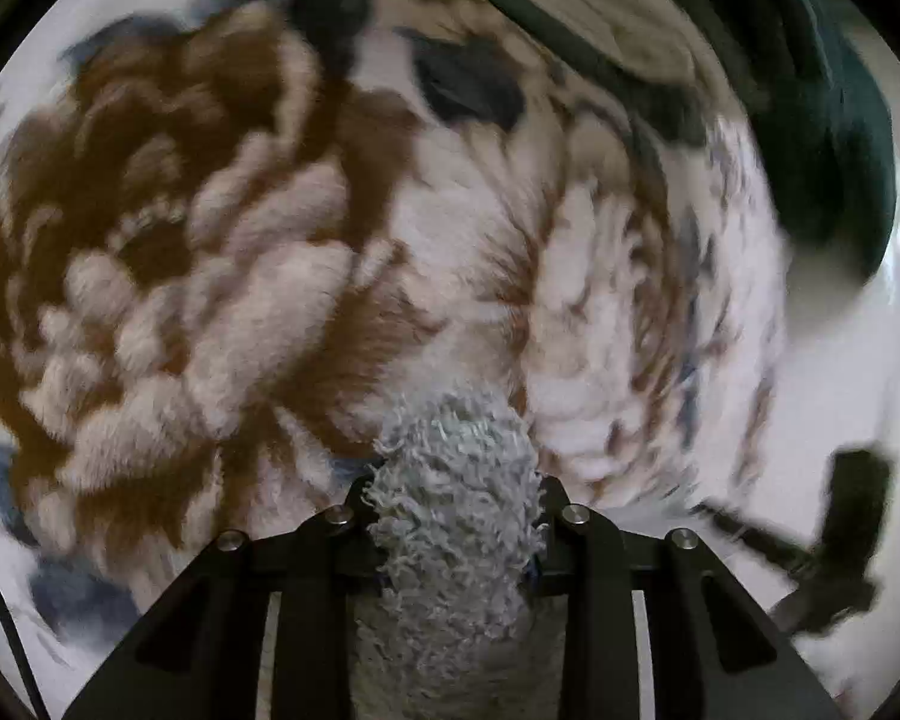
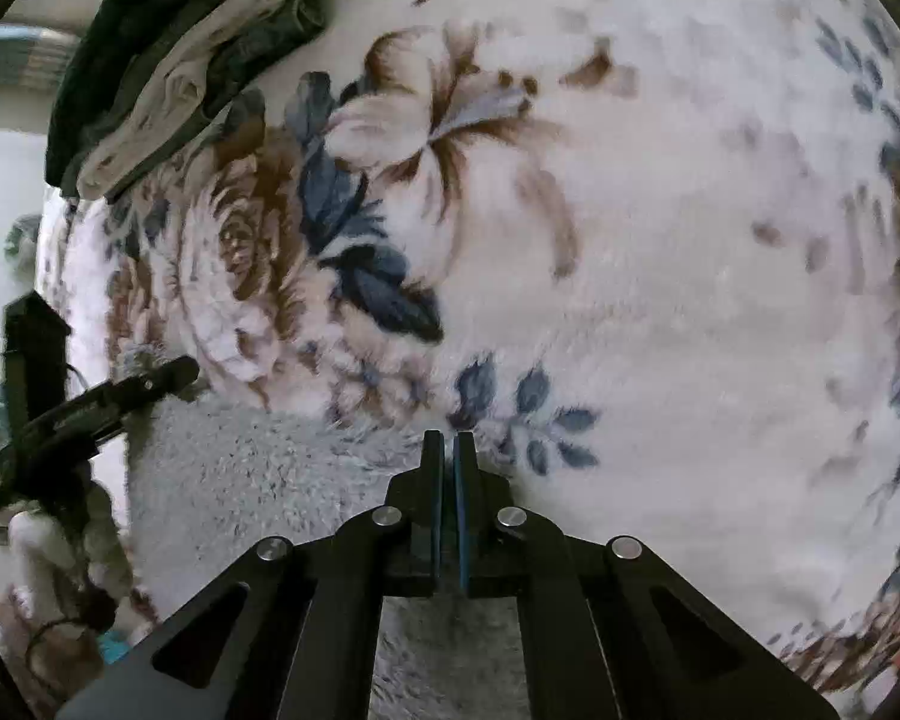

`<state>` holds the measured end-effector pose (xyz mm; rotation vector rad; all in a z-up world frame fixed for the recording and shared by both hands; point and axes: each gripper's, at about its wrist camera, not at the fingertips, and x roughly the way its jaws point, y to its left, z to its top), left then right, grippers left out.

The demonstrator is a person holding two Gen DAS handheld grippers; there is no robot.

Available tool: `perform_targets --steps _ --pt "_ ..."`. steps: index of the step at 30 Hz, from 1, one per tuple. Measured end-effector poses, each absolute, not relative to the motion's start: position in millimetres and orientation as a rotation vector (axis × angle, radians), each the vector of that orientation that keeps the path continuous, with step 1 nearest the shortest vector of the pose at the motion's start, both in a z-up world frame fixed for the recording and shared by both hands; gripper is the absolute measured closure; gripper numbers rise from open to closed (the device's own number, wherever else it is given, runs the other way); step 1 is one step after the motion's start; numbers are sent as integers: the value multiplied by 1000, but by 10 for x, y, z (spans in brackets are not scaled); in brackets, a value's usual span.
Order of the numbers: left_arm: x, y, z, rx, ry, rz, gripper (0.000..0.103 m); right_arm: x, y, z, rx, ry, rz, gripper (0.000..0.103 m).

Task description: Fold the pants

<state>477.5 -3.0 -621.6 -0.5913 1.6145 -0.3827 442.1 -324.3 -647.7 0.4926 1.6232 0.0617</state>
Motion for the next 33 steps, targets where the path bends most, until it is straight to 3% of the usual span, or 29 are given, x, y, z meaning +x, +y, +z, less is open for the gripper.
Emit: perform_targets --steps 1,2,3,4,5,8,13,15,16,18,20,23,27,28,30,32,33 --pt "4769 -2 -6173 -622 1611 -387 69 4396 -3290 -6439 530 1628 78 97" --pt "4756 20 -6112 -647 1606 -395 62 4350 -3350 -6372 563 1626 92 87" --pt "4730 52 -6019 -676 1597 -405 49 4299 -3406 -6309 587 1618 99 74" --pt "4706 83 -5936 -690 1585 -407 41 4211 -3497 -6217 615 1601 97 38" --pt "4674 113 -5835 -693 1567 -398 31 4066 -3622 -6104 649 1572 79 18" --pt "4543 157 -5604 -664 1521 -402 30 3631 -3904 -6008 726 1579 -9 18" --pt "4218 124 -5539 -634 1524 -386 30 2905 -4013 -6385 958 1621 -44 18" --pt "4067 102 -5620 -629 1547 -373 30 2730 -3844 -6614 994 1661 -1 45" --pt "4039 57 -5642 -628 1553 -372 30 2672 -3774 -6684 994 1675 11 77" --pt "3937 65 -5708 -620 1563 -360 30 2550 -3702 -6716 1047 1641 51 78" --pt "3891 105 -5740 -636 1560 -348 30 2419 -3782 -6661 1268 1484 161 80" --pt "3856 159 -5783 -665 1561 -337 27 2153 -4017 -6717 1561 1272 212 80" --pt "3864 66 -5797 -631 1563 -335 27 1770 -4016 -7359 1927 1243 215 80" --pt "3866 40 -5794 -624 1565 -334 27 1742 -3982 -7443 1854 1349 169 78" --pt "3865 23 -5756 -616 1566 -341 27 1855 -3958 -7305 1573 1471 125 61" --pt "3854 22 -5717 -603 1561 -344 27 1933 -3990 -7060 1439 1470 83 33" --pt "3841 43 -5689 -604 1559 -346 27 1936 -4018 -6960 1417 1444 69 31"
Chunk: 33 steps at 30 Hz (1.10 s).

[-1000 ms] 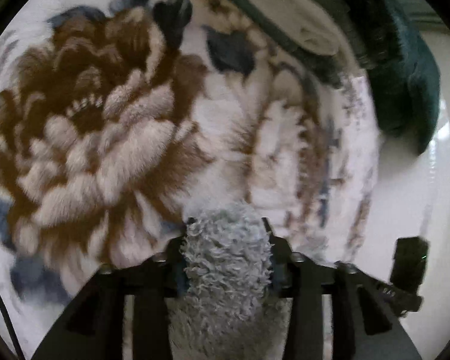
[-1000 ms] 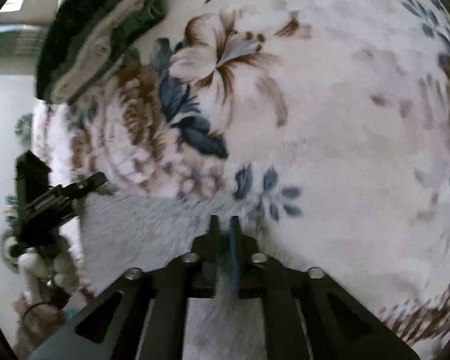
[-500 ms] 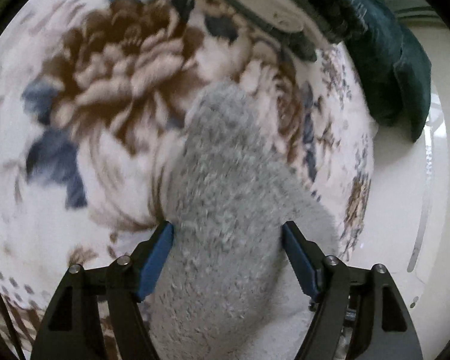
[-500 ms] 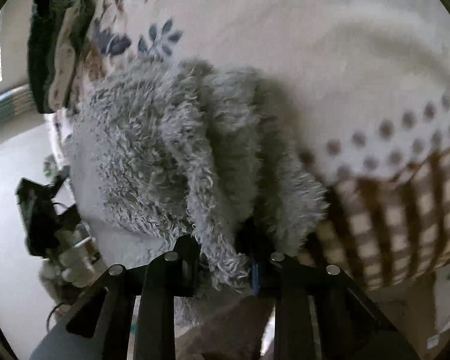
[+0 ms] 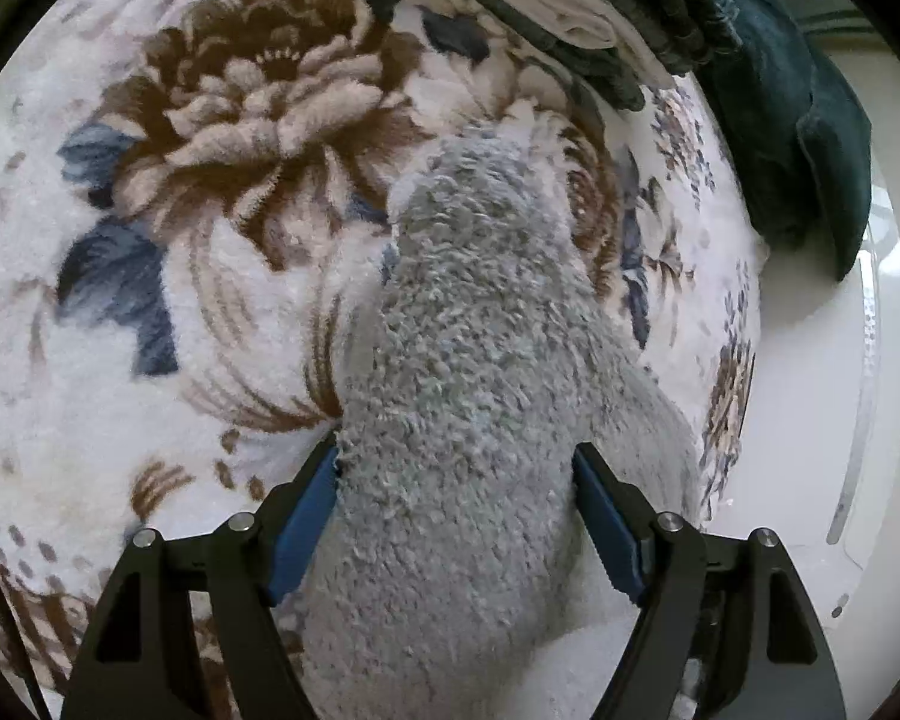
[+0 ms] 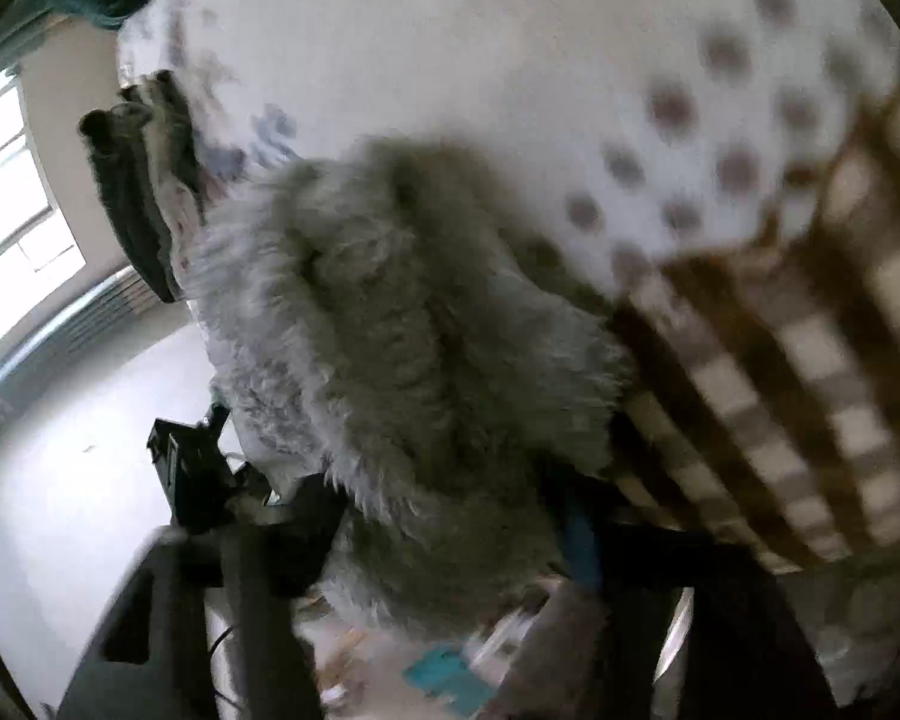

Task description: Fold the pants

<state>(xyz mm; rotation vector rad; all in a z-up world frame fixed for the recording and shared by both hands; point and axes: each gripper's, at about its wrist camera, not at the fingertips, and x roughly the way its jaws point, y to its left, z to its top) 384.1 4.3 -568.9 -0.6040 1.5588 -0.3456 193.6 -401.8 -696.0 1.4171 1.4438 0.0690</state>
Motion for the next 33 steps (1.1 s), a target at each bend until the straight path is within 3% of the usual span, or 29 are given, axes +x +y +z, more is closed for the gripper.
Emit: perform_targets --steps 5,12,13,14,15,20,22,23,25,27,33 --pt "3756 124 -5616 -621 1549 -341 27 2049 -4158 -6513 1216 1386 -15 29" --pt "3663 114 -5667 -609 1555 -346 27 2906 -4191 -6736 1068 1432 28 29" --pt "3663 112 -5688 -602 1557 -346 27 3014 -4163 -6783 1068 1435 56 34" --pt "3667 112 -5700 -598 1557 -342 27 3098 -4125 -6809 1055 1437 83 63" --pt "3669 118 -5709 -598 1557 -343 27 3165 -4101 -6816 1006 1445 67 67" --pt "3669 86 -5736 -601 1558 -365 27 3131 -4242 -6945 1114 1419 -18 67" --pt "3667 86 -5694 -597 1549 -373 27 3121 -4226 -6878 1084 1446 10 59" --pt "3666 87 -5662 -596 1539 -377 27 3104 -4222 -6837 1075 1457 22 42" --pt "3630 123 -5544 -612 1484 -410 27 3005 -4223 -6709 1041 1475 45 16" --pt "3583 154 -5460 -658 1424 -452 0 2852 -4231 -6605 1011 1468 95 16" --pt "3428 45 -5547 -721 1345 -556 0 2575 -4073 -6969 1043 1537 237 8"
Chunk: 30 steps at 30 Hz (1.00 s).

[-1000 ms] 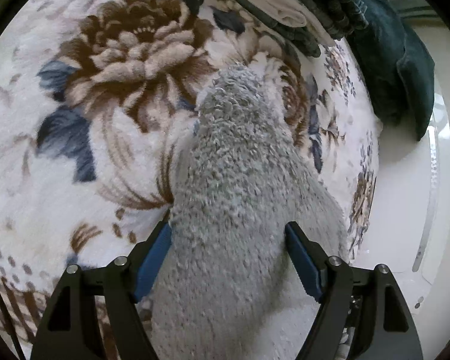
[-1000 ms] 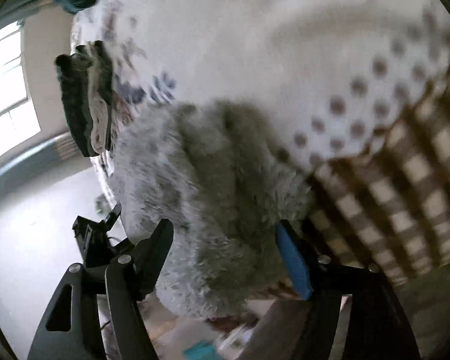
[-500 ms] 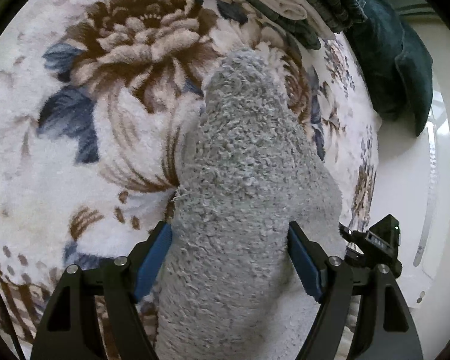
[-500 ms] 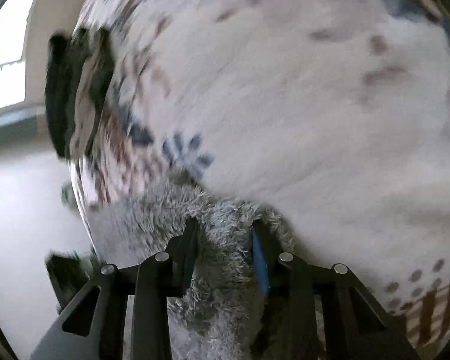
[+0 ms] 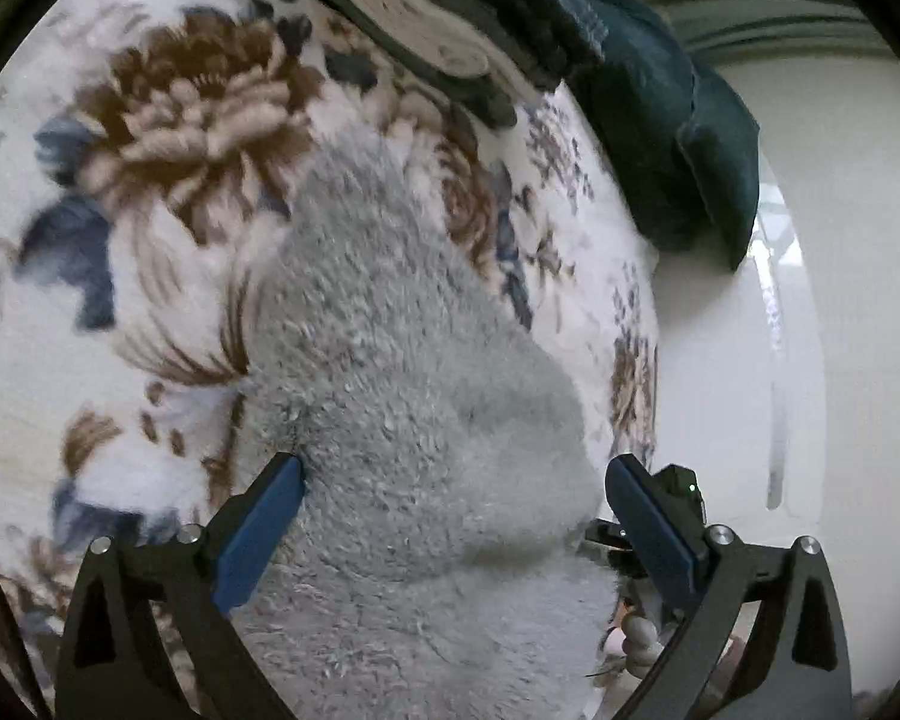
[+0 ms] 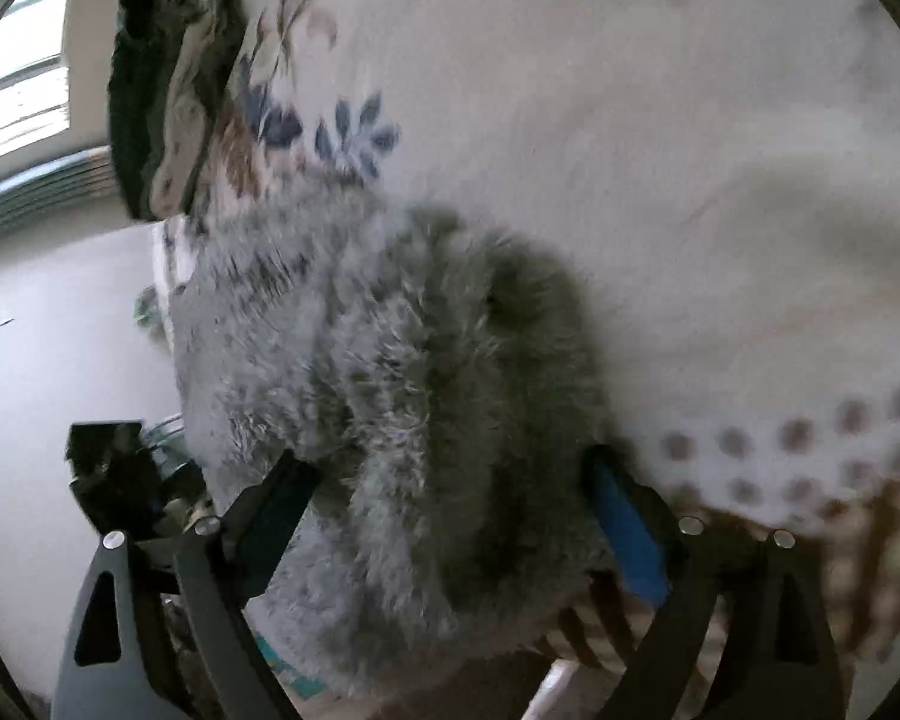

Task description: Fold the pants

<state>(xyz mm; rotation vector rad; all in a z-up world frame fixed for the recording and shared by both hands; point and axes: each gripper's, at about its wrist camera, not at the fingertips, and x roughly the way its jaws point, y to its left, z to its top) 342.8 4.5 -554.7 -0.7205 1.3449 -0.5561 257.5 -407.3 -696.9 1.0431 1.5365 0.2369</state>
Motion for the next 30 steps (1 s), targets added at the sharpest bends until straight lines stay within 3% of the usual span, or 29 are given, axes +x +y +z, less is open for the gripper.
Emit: perform_targets --steps 4,9,12,21,22,23,24,26,27,30 --pt "3440 40 -5732 -729 1362 -553 0 2578 -4103 -7208 1170 1506 288 1" --pt "3487 120 -5961 -659 1473 -514 0 2593 -4095 -7209 1138 1549 314 1" --pt "3439 136 -6199 -757 1562 -522 0 2551 -4023 -7138 1060 1583 342 1" --pt "3464 -13 -6366 -772 1579 -559 1 2704 -3821 -7308 1060 1605 391 0" --pt "3469 -29 -6352 -770 1572 -573 4 2721 -3793 -7295 1049 1600 397 0" --pt "3476 -52 -6320 -770 1556 -592 20 2727 -3767 -7274 1036 1596 394 0" --pt "3471 -71 -6242 -754 1522 -605 29 2729 -3744 -7251 1045 1580 392 4" --pt "3441 -86 -6126 -723 1492 -627 42 2716 -3697 -7168 1053 1540 372 33" --pt "3431 -90 -6058 -712 1479 -634 45 2707 -3683 -7120 1066 1518 365 42" --pt "3433 -72 -5885 -706 1459 -659 48 2691 -3628 -6916 1082 1450 355 49"
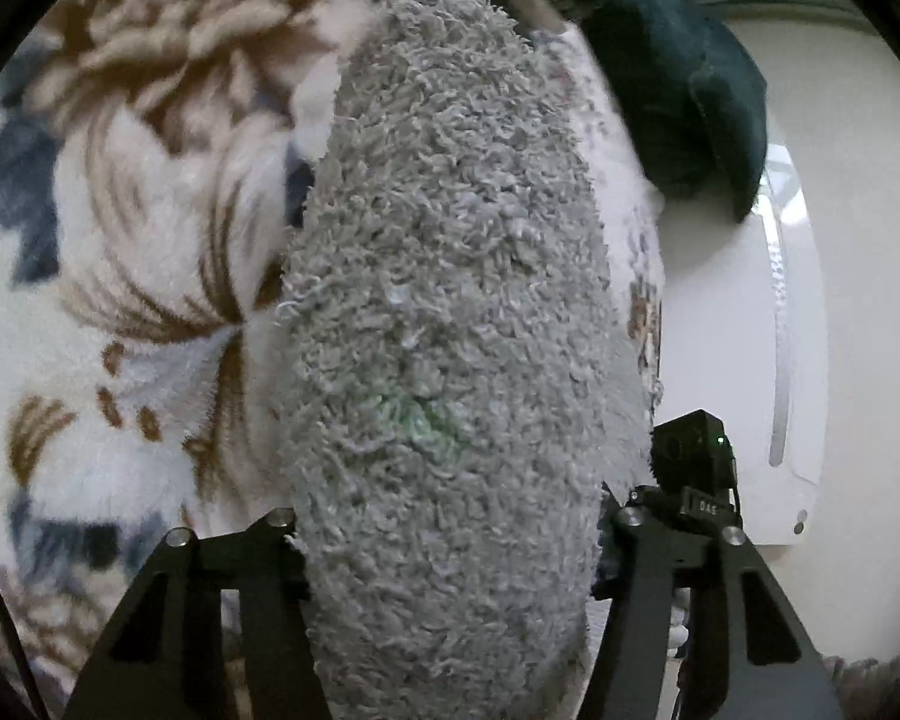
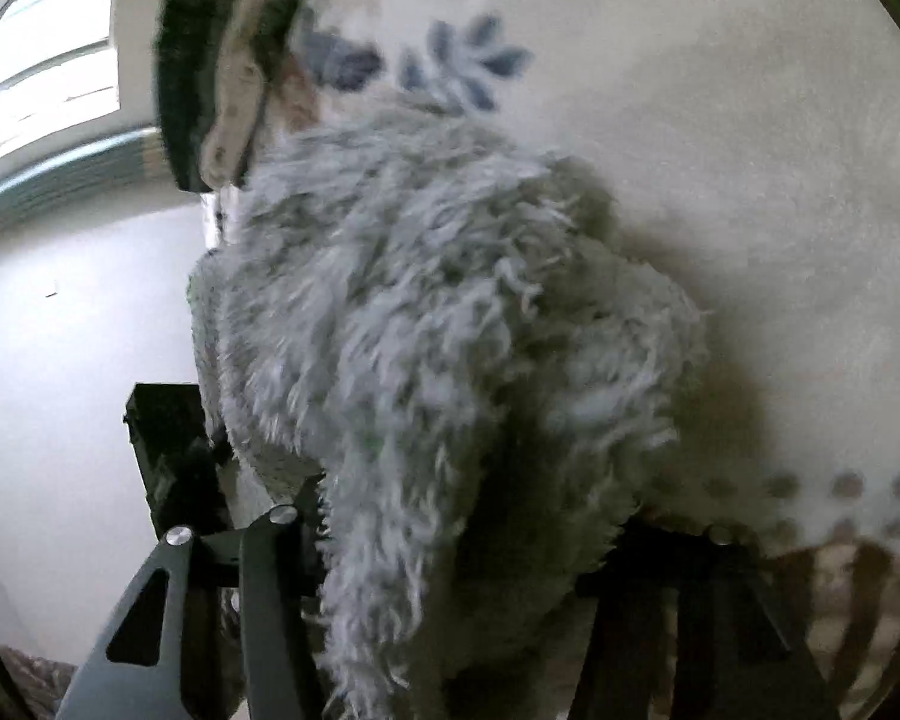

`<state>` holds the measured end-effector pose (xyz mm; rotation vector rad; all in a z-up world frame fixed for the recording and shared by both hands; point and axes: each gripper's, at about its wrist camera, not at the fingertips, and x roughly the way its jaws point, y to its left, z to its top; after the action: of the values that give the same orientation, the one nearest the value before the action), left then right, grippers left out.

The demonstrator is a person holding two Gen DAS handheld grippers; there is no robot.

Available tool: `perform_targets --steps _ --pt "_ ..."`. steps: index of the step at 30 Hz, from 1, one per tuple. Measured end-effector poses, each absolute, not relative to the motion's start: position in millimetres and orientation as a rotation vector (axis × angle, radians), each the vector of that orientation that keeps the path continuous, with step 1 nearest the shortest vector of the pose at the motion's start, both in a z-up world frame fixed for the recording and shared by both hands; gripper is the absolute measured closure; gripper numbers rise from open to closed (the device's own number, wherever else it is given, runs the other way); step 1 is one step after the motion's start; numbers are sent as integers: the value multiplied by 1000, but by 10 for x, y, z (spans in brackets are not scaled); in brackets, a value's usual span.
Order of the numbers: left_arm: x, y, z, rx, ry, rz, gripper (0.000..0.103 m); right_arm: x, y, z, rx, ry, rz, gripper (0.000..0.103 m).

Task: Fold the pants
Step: 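Lift the folded fleece with both grippers and carry it toward the clothes stack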

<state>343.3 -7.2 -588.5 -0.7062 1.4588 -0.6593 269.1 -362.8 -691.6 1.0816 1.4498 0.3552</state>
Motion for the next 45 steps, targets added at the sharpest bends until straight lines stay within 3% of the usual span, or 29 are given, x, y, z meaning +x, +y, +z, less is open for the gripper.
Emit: perform_targets --steps 6,13,20,26,30,35,45 --pt "3588 42 -5361 -714 1422 -707 48 2785 -3494 -6312 1086 1361 357 50" --pt "4316 325 -4569 -751 1363 -740 48 3311 -3493 -5296 1094 1240 380 50" --pt "5471 512 -3781 -754 1258 -768 48 4633 -3324 -4387 1065 1106 440 50" --pt "6518 531 -3441 -703 1204 -761 47 5753 -3308 -4078 1027 1087 490 50" --pt "7144 587 -3602 -689 1205 -726 47 6616 -3260 -4196 997 1128 490 50" --pt "7621 656 -4174 -721 1250 -658 47 7337 -3136 -4618 955 1200 476 50" --pt "8084 1005 -5318 -782 1401 -560 46 7738 -3028 -5596 980 1300 415 50"
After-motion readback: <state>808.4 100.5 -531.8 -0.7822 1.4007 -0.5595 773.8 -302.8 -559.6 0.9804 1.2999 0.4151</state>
